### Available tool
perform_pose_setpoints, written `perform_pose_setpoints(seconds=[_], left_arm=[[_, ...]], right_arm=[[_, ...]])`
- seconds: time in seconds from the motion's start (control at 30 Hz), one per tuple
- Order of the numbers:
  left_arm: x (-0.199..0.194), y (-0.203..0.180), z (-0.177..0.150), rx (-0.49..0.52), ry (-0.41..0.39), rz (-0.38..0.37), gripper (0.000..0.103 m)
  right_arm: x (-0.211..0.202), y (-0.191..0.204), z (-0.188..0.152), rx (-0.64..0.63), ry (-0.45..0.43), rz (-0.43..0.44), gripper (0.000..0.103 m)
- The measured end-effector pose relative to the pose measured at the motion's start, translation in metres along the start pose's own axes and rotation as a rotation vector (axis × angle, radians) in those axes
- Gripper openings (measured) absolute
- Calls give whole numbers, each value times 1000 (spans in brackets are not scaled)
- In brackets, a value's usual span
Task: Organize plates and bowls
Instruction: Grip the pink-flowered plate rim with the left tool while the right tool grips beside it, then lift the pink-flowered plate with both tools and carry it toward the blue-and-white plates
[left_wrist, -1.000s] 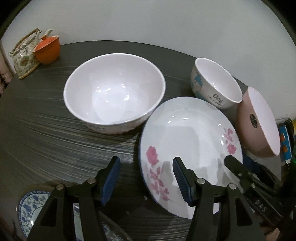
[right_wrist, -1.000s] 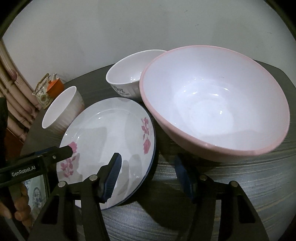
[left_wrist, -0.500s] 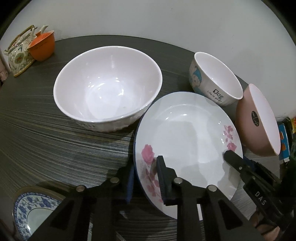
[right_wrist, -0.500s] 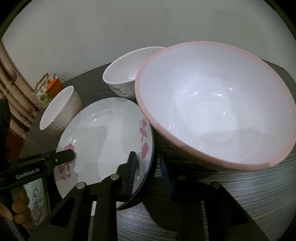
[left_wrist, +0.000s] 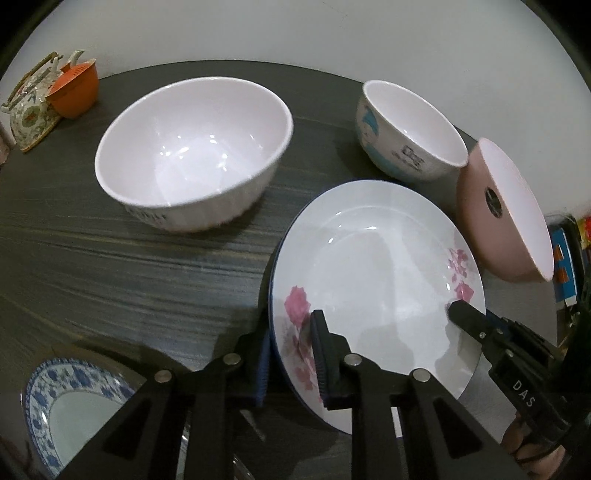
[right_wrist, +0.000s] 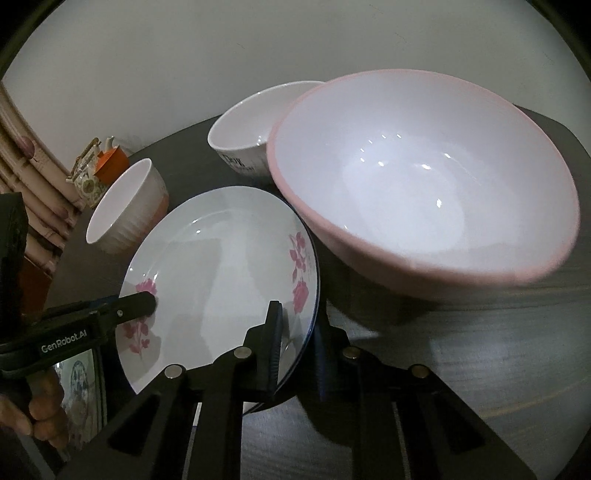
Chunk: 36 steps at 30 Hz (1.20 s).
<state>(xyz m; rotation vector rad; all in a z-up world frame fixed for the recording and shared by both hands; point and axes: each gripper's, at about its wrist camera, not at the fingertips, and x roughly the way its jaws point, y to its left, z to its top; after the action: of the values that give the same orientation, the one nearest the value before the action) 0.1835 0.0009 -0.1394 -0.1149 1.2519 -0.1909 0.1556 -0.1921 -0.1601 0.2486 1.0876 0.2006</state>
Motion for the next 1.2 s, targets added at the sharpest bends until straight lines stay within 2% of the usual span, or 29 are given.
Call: perform_pose_setpoints(seconds=[0.4, 1.2], left_arm=[[-8, -1, -32, 15, 25, -3, 20], [-19, -10, -115, 53, 100, -22, 20]], right_arm=[[-19, 5, -25, 32, 43, -15, 15], [-61, -6, -111, 85, 123, -2, 14]])
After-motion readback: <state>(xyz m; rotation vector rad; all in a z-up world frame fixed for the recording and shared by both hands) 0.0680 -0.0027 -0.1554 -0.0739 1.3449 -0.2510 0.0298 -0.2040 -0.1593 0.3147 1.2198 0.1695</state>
